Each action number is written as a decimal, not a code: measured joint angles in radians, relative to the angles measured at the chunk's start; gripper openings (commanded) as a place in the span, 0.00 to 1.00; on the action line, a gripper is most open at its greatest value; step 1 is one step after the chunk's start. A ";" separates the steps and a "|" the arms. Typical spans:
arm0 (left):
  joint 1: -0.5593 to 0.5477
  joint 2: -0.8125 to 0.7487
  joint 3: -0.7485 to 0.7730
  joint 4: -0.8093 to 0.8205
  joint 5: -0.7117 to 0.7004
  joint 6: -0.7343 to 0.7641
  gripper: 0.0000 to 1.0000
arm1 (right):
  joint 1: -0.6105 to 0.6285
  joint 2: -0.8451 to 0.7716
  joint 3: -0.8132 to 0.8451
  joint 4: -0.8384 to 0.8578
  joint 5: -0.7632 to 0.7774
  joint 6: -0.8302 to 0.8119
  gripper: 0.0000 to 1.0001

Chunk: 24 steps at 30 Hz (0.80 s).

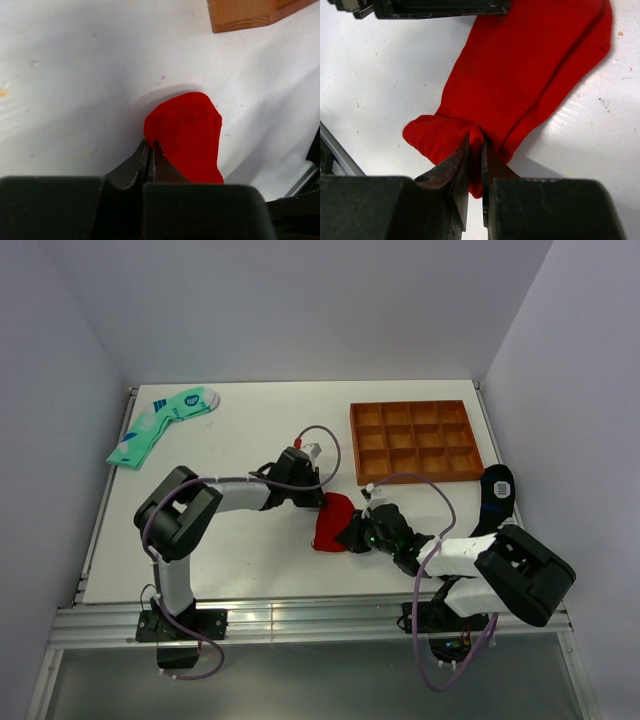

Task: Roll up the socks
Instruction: Roll the sock at the center of the board.

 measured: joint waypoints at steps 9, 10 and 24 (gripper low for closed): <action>0.051 -0.157 -0.145 -0.059 -0.148 -0.050 0.00 | 0.000 0.010 0.084 -0.110 -0.007 -0.029 0.00; 0.059 -0.171 -0.152 -0.072 -0.164 -0.053 0.00 | 0.000 0.019 0.100 -0.122 -0.011 -0.034 0.00; 0.111 -0.235 -0.206 -0.109 -0.256 -0.081 0.00 | -0.037 0.239 0.415 -0.422 -0.171 -0.113 0.00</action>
